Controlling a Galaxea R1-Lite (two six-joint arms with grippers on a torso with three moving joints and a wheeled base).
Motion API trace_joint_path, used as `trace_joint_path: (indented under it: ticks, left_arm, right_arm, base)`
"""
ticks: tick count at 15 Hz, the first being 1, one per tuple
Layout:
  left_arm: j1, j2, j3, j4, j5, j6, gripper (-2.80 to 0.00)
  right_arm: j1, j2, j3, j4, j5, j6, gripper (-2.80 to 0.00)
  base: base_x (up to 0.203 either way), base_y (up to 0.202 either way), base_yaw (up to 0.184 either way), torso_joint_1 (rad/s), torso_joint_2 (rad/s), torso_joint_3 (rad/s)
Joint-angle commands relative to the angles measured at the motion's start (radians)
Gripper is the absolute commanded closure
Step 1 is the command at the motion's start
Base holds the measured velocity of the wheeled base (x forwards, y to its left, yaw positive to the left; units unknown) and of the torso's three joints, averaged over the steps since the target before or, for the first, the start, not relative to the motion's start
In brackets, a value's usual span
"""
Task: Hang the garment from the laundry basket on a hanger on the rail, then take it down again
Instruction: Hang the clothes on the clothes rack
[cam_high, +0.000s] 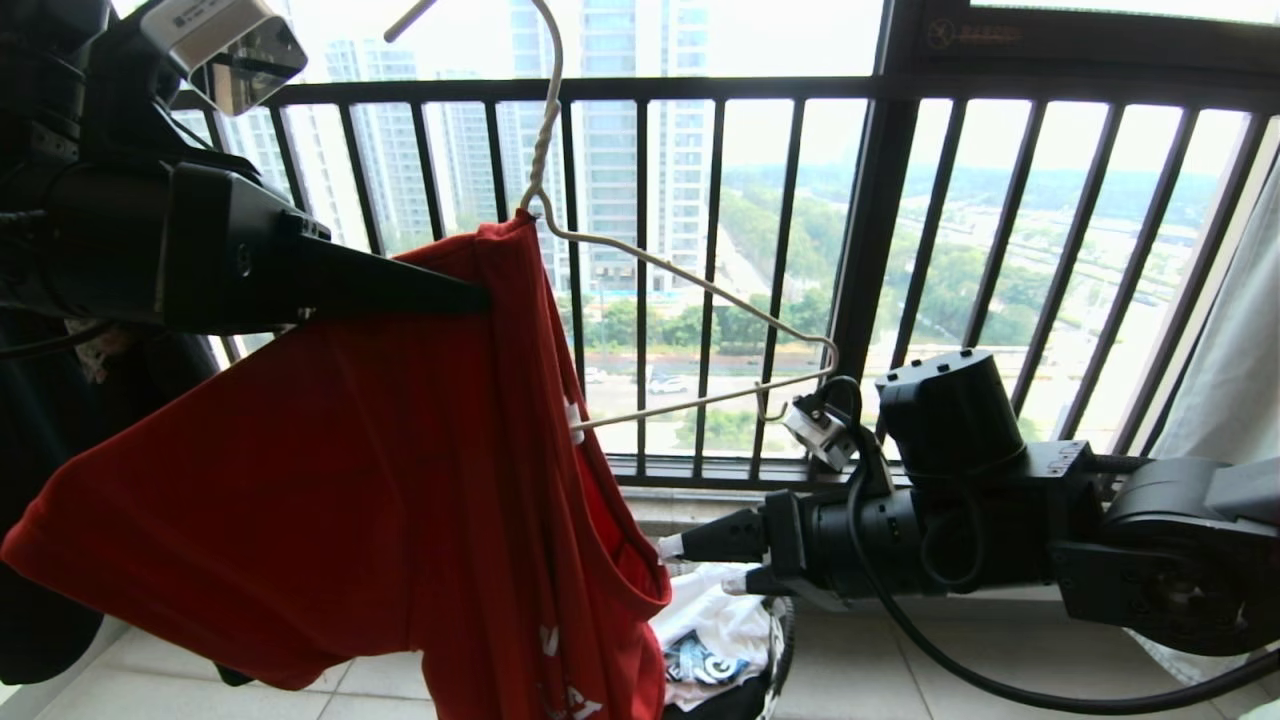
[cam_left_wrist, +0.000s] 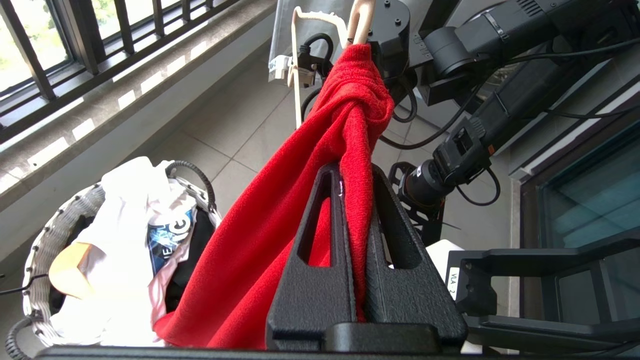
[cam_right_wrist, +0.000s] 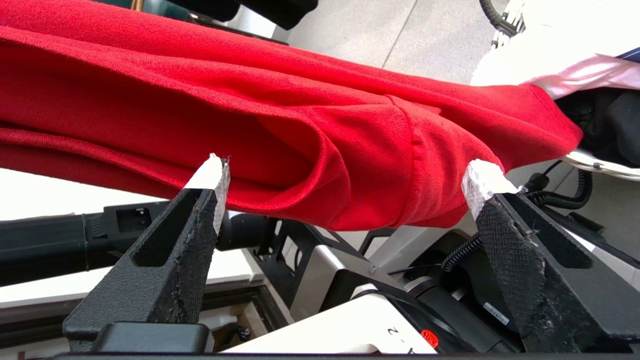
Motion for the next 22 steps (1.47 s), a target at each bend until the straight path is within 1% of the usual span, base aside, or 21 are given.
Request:
trace_joint_path:
  ticks: [1, 3, 5, 6, 8, 15, 22]
  left_arm:
    - [0.01, -0.003, -0.001, 0.001, -0.006, 0.0, 0.0]
    - [0.021, -0.011, 0.004, -0.025, -0.006, -0.016, 0.0]
    - [0.023, -0.016, 0.01, -0.078, -0.006, -0.084, 0.0]
    - [0.024, -0.021, 0.019, -0.1, -0.006, -0.106, 0.0]
    - [0.024, -0.028, 0.034, -0.12, -0.006, -0.109, 0.0]
    - [0.024, -0.034, 0.035, -0.12, -0.006, -0.109, 0.0]
    - [0.024, -0.028, 0.035, -0.121, -0.006, -0.11, 0.0]
  right_arm:
    - [-0.001, 0.003, -0.005, -0.028, 0.0, 0.005, -2.8]
    - [-0.001, 0.005, -0.004, -0.047, -0.001, 0.005, -2.8]
    - [0.0, 0.024, -0.006, -0.048, -0.001, 0.005, -2.8]
    - [0.0, 0.026, -0.014, -0.048, -0.001, 0.005, -2.8]
    - [0.0, 0.028, -0.033, -0.048, -0.002, 0.006, -2.8]
    - [0.003, 0.065, -0.058, -0.048, -0.003, 0.007, -2.8]
    - [0.05, 0.088, -0.073, -0.048, -0.003, 0.007, -2.8]
  base:
    - [0.0, 0.0, 0.0, 0.0, 0.0, 0.0]
    - [0.0, 0.0, 0.0, 0.0, 0.0, 0.0]
    - [0.0, 0.0, 0.0, 0.0, 0.0, 0.0]
    - [0.0, 0.0, 0.0, 0.0, 0.0, 0.0]
    - [0.0, 0.0, 0.0, 0.0, 0.0, 0.0]
    - [0.0, 0.0, 0.0, 0.0, 0.0, 0.0]
    - [0.0, 0.0, 0.0, 0.0, 0.0, 0.0]
